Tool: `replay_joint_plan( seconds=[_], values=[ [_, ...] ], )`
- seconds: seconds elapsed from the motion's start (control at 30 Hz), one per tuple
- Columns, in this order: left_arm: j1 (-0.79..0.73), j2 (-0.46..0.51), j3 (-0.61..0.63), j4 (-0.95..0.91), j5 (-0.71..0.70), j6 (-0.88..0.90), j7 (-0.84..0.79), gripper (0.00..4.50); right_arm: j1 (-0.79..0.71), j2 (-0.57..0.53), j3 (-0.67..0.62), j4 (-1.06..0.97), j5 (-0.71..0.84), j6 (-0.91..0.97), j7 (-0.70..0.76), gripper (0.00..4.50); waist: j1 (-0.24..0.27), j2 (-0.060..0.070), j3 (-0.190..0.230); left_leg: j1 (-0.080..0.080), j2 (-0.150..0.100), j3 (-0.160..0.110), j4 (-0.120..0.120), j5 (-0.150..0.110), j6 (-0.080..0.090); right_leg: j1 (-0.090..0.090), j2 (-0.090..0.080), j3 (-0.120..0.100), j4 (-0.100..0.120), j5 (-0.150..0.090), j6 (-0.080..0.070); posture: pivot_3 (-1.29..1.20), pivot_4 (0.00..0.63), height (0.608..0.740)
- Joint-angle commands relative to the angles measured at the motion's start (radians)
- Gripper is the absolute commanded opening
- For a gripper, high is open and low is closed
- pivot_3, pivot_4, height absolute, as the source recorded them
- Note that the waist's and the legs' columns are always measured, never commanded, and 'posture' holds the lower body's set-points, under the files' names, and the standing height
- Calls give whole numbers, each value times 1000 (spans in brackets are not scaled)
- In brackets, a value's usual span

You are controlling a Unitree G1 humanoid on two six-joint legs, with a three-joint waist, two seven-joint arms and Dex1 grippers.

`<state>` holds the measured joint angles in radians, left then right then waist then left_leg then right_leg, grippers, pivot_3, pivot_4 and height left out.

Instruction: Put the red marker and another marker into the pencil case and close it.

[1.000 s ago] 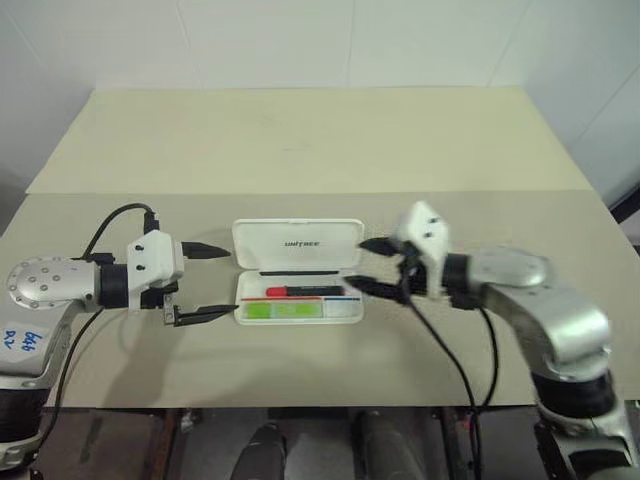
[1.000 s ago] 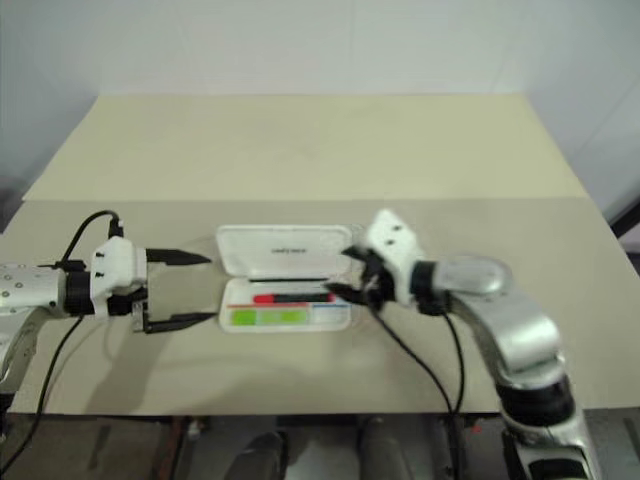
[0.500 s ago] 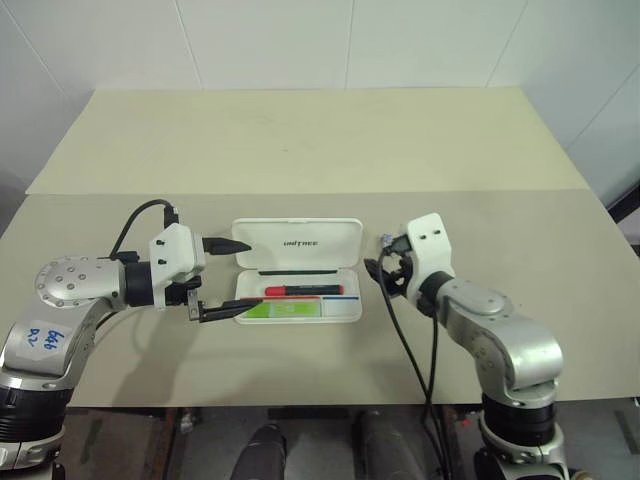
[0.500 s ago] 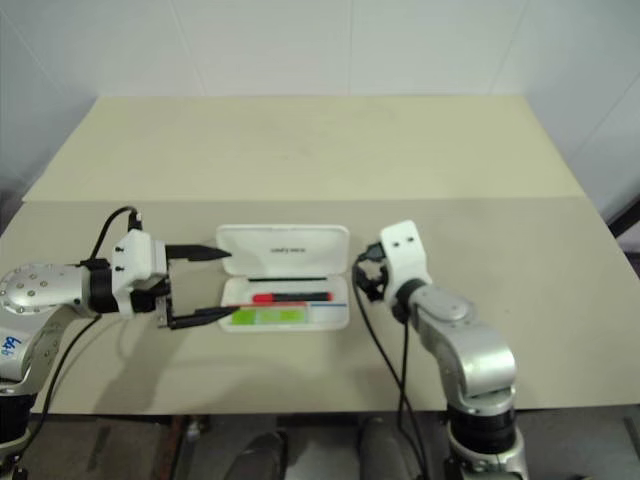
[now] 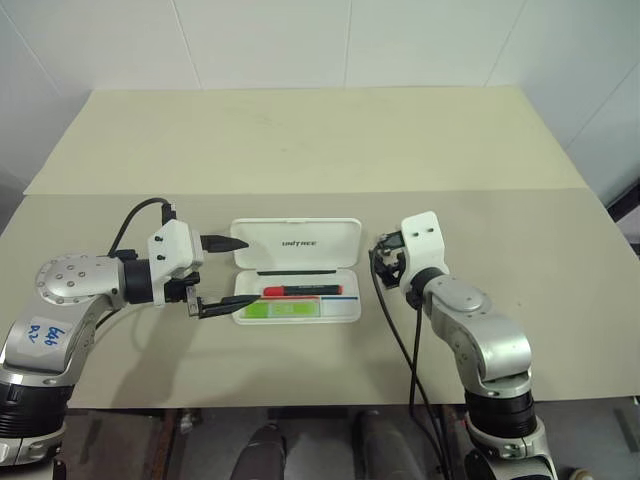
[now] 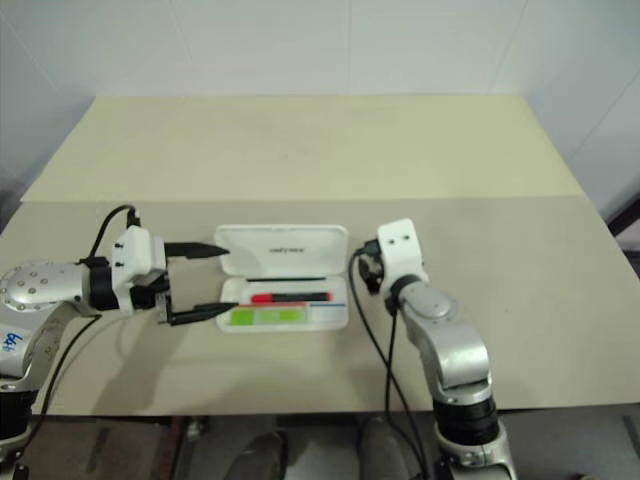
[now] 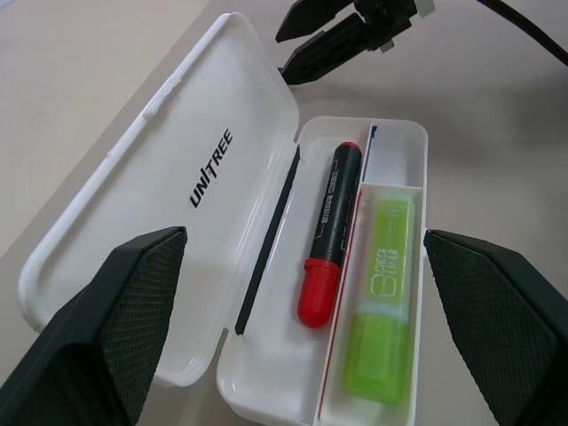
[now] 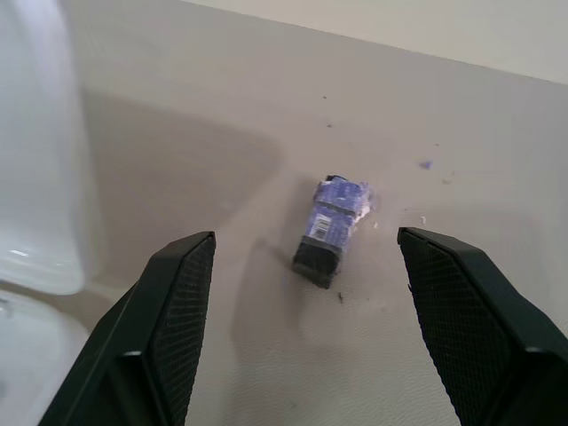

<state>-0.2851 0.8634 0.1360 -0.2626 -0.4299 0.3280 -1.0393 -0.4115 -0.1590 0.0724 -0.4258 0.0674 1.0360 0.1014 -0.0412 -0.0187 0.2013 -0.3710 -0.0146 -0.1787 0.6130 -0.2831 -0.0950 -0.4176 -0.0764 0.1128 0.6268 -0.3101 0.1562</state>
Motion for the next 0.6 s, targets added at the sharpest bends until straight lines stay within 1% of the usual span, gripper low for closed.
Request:
replay_joint_plan(
  seconds=[0.03,0.47,0.5,0.53,0.6],
  values=[
    [-14,-3,9,-23,-5,-1,11,4500,-9,18,1,25,-14,-58,-19,3478,-2,0,0,0,0,0,0,0,0,0,0,0,0,0,0,0,150,740],
    [-28,-15,-6,-20,0,-1,20,4500,-38,78,-8,163,-52,-168,-78,3478,-15,0,0,0,0,0,0,0,0,0,0,0,0,0,0,0,150,740],
    [-29,-16,-7,-20,-1,0,22,4500,-38,81,-9,170,-55,-176,-83,3084,-15,0,0,0,0,0,0,0,0,0,0,0,0,0,0,0,150,740],
    [-30,-17,-8,-20,-1,0,22,4500,-40,88,-15,181,-59,-189,-96,2914,-15,0,0,0,0,0,0,0,0,0,0,0,0,0,0,0,150,740],
    [-31,-18,-10,-18,0,-2,21,4500,-44,99,-21,201,-64,-211,-108,2192,-15,0,0,0,0,0,0,0,0,0,0,0,0,0,0,0,150,740]
  ],
)
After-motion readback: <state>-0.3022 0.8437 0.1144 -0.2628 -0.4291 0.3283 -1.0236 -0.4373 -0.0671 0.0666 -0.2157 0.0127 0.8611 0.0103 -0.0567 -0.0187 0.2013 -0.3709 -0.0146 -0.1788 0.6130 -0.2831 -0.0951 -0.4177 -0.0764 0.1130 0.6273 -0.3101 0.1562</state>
